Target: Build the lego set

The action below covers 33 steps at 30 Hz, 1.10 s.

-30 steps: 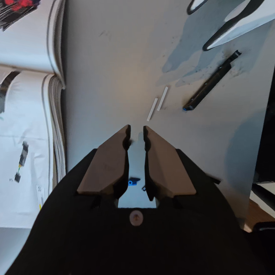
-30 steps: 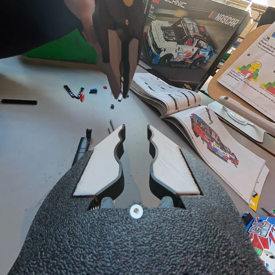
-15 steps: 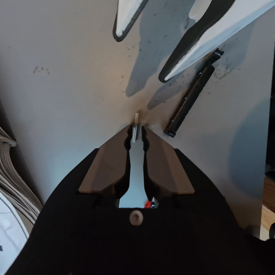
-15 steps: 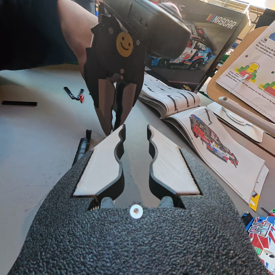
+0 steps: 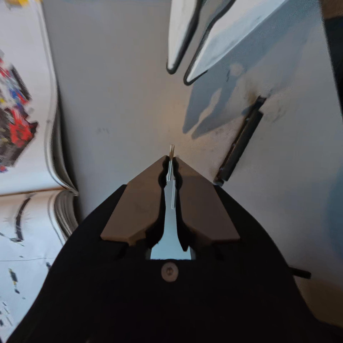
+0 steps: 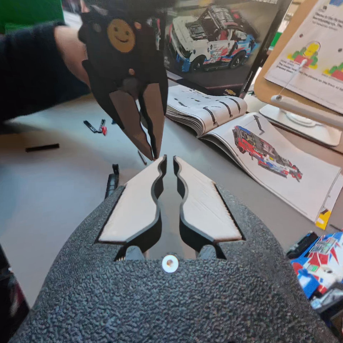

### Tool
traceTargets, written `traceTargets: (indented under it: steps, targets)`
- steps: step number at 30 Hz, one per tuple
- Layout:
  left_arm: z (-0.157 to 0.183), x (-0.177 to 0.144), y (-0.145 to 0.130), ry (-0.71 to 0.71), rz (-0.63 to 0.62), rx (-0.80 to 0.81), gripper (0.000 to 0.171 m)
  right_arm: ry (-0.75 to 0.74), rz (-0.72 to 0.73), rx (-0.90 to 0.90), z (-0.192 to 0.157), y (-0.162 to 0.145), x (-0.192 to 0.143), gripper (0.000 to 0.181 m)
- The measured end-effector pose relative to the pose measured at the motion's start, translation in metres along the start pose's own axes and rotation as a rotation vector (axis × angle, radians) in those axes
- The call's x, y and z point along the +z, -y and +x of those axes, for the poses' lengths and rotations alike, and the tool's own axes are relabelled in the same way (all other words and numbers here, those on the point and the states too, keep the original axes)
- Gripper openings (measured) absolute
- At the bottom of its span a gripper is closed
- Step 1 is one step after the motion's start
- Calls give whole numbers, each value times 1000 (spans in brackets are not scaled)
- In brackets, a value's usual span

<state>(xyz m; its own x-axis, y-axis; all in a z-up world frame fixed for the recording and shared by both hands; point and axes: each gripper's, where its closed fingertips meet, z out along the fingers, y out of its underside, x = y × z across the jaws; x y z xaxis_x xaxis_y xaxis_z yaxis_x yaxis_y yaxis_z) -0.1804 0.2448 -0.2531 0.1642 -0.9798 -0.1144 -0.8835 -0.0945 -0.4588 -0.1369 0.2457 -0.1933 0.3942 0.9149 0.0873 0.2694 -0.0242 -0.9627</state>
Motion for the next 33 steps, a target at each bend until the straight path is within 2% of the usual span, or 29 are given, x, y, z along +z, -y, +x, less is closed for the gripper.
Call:
traceTargets:
  steps: [1,3,4,5,7,10,17,25,27,33]
  targets:
    - [-1,-8,14,35,76,42,0,14,23,69,2,5,-6,15]
    - [-10,-25,45,162,235,98,0,75,52,176,0,14,-15,18]
    - [-13,-32,57,209,292,107,0,91,57,208,0,17,-18,25]
    - [-15,-39,67,252,341,117,0,90,60,218,2,19,-21,34]
    - [-11,-47,80,302,401,159,0,63,84,174,4,27,-27,33]
    - [-9,-56,90,392,421,212,0,-20,118,88,12,41,-37,19]
    - [2,-71,106,468,461,279,0,-24,135,49,11,56,-43,16]
    - [8,-74,110,458,473,293,0,17,104,34,2,54,-35,12]
    - [9,-74,110,454,472,294,0,25,106,26,0,53,-33,4]
    - [8,-73,109,439,471,274,0,26,106,27,1,52,-32,3]
